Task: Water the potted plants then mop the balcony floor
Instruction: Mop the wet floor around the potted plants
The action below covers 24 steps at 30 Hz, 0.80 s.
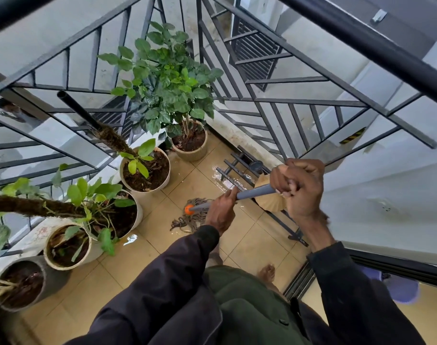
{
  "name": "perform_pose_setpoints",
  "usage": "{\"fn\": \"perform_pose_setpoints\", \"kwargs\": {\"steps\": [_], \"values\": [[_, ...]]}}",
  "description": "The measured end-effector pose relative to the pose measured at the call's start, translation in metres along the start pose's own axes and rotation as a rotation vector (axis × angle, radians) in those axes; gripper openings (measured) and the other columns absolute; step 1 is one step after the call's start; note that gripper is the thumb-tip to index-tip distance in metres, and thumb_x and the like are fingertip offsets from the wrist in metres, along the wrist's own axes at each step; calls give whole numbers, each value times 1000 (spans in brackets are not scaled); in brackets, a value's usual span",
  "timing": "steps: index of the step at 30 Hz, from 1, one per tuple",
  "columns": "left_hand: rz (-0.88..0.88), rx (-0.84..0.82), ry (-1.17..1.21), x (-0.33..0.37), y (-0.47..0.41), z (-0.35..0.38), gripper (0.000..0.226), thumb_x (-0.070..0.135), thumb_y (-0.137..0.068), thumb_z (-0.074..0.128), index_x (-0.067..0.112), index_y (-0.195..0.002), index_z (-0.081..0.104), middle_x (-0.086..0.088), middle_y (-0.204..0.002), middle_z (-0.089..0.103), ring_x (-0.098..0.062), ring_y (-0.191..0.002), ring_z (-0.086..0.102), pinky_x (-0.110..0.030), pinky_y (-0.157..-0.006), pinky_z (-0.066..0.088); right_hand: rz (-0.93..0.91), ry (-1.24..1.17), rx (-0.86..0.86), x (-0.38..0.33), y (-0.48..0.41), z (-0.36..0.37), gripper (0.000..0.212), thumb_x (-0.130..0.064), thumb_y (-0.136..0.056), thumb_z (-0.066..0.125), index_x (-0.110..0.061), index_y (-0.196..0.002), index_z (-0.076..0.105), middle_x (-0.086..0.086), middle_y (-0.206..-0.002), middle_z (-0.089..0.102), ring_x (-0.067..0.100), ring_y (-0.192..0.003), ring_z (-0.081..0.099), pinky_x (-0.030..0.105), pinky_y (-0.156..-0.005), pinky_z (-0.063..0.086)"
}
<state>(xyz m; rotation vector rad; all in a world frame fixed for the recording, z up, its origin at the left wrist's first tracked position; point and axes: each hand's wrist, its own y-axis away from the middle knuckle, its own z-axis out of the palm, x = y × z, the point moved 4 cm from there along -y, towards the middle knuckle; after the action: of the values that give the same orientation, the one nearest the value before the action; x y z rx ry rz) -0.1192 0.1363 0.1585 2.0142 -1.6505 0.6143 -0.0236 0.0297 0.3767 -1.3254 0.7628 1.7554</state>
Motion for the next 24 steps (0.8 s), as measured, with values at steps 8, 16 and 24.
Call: {"fn": "perform_pose_setpoints", "kwargs": {"steps": [8,16,24], "values": [[3,126,4,5,-73,-35,26,-10,-90,52,10,-107,54,-5,-84,61,-22,-63,58,-35,-62,51,-159,130,34,-22,-35,31,40,-8,-81,59,-17,-45,44,-9,-43,32,18,-38,24,32,-49,28],[-55,-27,152,-21,-131,-36,24,-2,-98,49,10,-118,50,-16,-95,68,-34,-73,67,-48,-67,61,-118,307,219,16,-74,18,38,-11,-81,59,-10,-46,44,-8,-39,33,19,-35,32,26,-47,34],[-182,-87,194,4,-187,-53,31,9,-97,59,9,-122,42,-19,-107,66,-35,-87,66,-51,-78,59,-70,199,192,-8,-169,0,56,11,-82,49,-24,-39,45,-9,-36,27,13,-33,23,23,-52,27]]}}
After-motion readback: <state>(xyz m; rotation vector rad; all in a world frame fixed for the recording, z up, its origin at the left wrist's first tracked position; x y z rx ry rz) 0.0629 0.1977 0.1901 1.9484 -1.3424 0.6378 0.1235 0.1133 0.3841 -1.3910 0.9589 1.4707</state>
